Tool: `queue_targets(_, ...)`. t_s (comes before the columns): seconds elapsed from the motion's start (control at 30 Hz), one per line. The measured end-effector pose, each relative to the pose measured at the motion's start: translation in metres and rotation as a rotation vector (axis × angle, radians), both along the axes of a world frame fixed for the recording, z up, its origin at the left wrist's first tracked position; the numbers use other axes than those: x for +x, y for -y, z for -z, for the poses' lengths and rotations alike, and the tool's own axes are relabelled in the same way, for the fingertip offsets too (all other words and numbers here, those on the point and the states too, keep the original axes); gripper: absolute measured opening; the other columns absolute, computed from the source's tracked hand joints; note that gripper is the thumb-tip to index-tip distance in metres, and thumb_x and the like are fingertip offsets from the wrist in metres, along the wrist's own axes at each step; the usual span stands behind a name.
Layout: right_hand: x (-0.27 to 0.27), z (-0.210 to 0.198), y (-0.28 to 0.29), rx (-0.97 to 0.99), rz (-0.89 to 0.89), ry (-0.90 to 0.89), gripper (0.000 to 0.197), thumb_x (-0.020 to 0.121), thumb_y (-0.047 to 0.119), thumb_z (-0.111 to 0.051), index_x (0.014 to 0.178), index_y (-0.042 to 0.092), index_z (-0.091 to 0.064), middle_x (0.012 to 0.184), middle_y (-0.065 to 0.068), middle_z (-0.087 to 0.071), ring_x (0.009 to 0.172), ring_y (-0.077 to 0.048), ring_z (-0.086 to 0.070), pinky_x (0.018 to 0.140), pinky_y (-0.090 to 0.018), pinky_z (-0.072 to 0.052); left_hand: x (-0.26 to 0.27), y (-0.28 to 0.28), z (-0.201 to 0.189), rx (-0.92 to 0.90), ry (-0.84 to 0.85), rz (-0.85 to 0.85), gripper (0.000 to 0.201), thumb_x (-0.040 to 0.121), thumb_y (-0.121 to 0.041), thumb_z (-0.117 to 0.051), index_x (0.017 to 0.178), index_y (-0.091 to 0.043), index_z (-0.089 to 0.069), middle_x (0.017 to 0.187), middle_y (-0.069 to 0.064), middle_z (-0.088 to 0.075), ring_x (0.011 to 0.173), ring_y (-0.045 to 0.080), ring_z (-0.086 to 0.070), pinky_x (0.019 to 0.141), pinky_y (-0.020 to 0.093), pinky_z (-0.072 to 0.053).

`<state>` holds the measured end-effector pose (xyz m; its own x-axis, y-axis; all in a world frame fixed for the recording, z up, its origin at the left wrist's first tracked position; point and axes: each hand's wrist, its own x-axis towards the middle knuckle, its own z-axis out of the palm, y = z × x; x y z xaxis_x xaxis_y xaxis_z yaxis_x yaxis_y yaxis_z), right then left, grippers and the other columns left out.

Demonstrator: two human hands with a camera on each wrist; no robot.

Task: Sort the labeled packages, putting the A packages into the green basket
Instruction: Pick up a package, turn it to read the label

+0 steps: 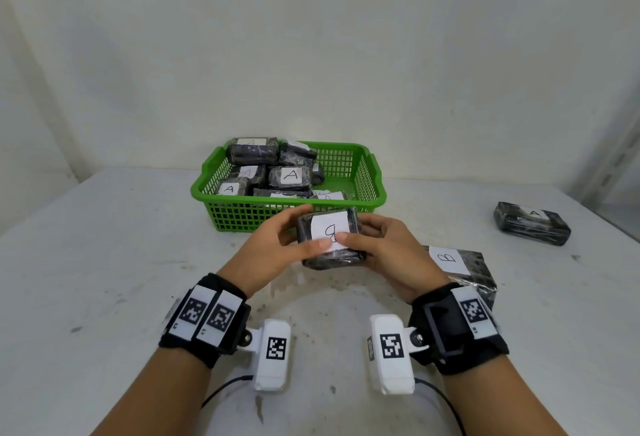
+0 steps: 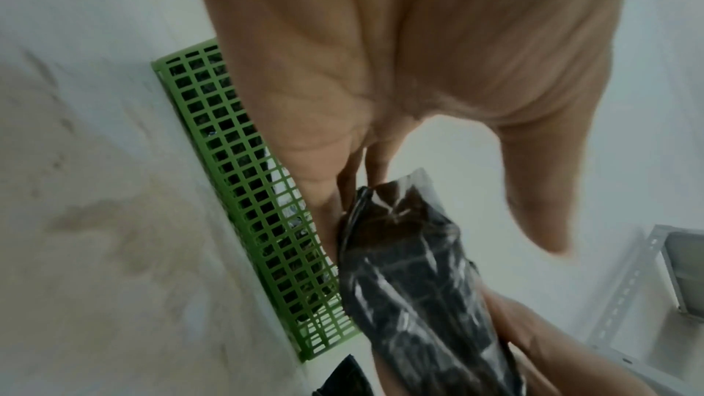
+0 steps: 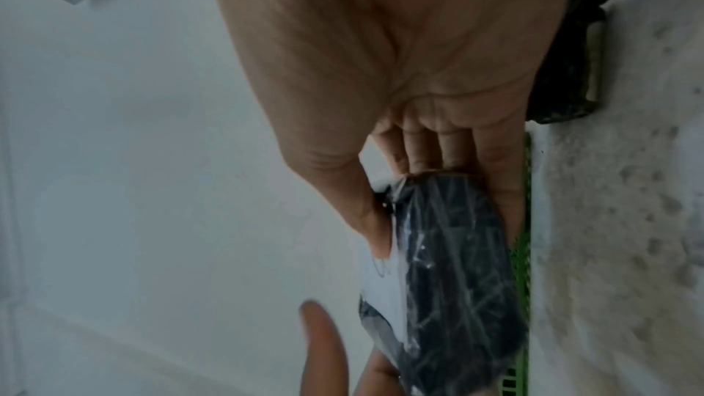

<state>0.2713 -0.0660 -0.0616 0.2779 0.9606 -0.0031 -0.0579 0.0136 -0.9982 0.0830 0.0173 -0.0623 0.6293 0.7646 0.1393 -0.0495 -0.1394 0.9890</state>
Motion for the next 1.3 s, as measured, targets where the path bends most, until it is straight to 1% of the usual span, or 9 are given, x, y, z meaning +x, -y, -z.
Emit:
queue_targets(0.1,-0.0011,0.0009,-0.0017,0.026,0.024,0.034,0.041,0.085,0.001,-0.081,0.123,0.004,-0.068,0.112,-0.01,-0.08,0.106,-0.03,-0.077,0.095,-0.047,-0.061,0.0014,-0.0032,0.0024,-0.008,0.004,-0.112,0.034,0.084,-0.013,-0.075,0.117,-0.011,-0.069,0.109,0.007,-0.076,0.105,0.025,-0.072,0.092,0.041,-0.058)
queue_targets(0.17,-0.0023,0.0004,-0.0015,0.03,0.028,0.044,0.043,0.082,0.007,-0.085,0.122,0.006,-0.069,0.11,-0.008,-0.081,0.104,-0.029,-0.077,0.093,-0.046,-0.062,0.0001,-0.0035,0.0027,0.038,-0.003,-0.106,0.028,0.083,-0.007,-0.076,0.111,-0.01,-0.072,0.103,0.007,-0.077,0.1,0.025,-0.073,0.088,0.035,-0.059)
queue_targets(0.33,-0.0032,-0.0006,0.0006,0.082,0.063,0.081,0.04,0.081,0.017,-0.087,0.117,0.006,-0.074,0.107,-0.007,-0.081,0.1,-0.026,-0.079,0.097,-0.048,-0.06,0.0002,-0.0005,0.0004,0.068,-0.005,-0.054,0.031,0.082,-0.01,-0.077,0.112,-0.009,-0.071,0.105,0.007,-0.077,0.101,0.022,-0.073,0.09,0.032,-0.058)
queue_targets(0.6,-0.0006,-0.001,0.0019,0.097,0.019,0.143,0.042,0.078,0.003,-0.087,0.117,0.003,-0.073,0.111,-0.01,-0.08,0.106,-0.028,-0.077,0.098,-0.049,-0.06,-0.0023,-0.004,-0.0019,-0.035,0.066,-0.095,0.032,0.081,-0.013,-0.075,0.113,-0.012,-0.07,0.111,0.007,-0.075,0.105,0.025,-0.071,0.091,0.039,-0.058)
queue_targets(0.73,-0.0012,0.0001,0.0022,0.108,0.03,0.157,0.04,0.079,0.006,-0.088,0.116,0.005,-0.074,0.114,-0.008,-0.08,0.11,-0.025,-0.075,0.1,-0.048,-0.059,-0.0024,-0.0024,-0.0008,0.052,0.031,-0.082,0.033,0.083,-0.002,-0.074,0.115,-0.006,-0.07,0.108,0.01,-0.076,0.102,0.025,-0.072,0.087,0.029,-0.059)
queue_targets(0.93,-0.0012,-0.0006,0.0017,0.154,0.061,0.132,0.04,0.081,0.011,-0.086,0.119,0.007,-0.074,0.113,-0.007,-0.08,0.108,-0.024,-0.076,0.099,-0.046,-0.059,-0.0009,-0.0031,-0.0005,0.086,0.052,-0.073,0.039,0.079,0.0,-0.076,0.117,-0.009,-0.069,0.11,0.007,-0.076,0.104,0.022,-0.072,0.093,0.03,-0.057)
queue_targets(1.07,-0.0008,0.0016,-0.0007,0.134,0.077,0.188,0.053,0.076,0.031,-0.092,0.123,0.014,-0.073,0.119,0.0,-0.078,0.115,-0.018,-0.073,0.102,-0.038,-0.058,0.0,-0.004,0.0001,0.103,0.08,-0.104,0.04,0.078,0.005,-0.076,0.116,-0.005,-0.068,0.11,0.009,-0.075,0.103,0.023,-0.072,0.088,0.026,-0.058)
queue_targets(1.17,-0.0008,0.0014,-0.0012,0.067,0.04,0.113,0.071,0.068,0.052,-0.092,0.126,0.016,-0.072,0.121,-0.002,-0.078,0.115,-0.021,-0.073,0.103,-0.046,-0.057,0.0001,-0.0061,0.0016,0.136,0.084,-0.115,0.043,0.077,0.007,-0.077,0.117,-0.003,-0.067,0.11,0.009,-0.075,0.103,0.024,-0.071,0.088,0.026,-0.057)
queue_targets(1.3,-0.0045,-0.0046,0.0026,-0.011,-0.021,0.023,0.057,0.08,0.052,-0.075,0.118,0.01,-0.075,0.114,-0.01,-0.079,0.106,-0.026,-0.075,0.086,-0.036,-0.062,-0.0006,-0.0061,0.0033,0.155,0.1,-0.101,0.047,0.075,0.011,-0.076,0.119,-0.001,-0.064,0.112,0.01,-0.073,0.106,0.022,-0.07,0.089,0.029,-0.057)
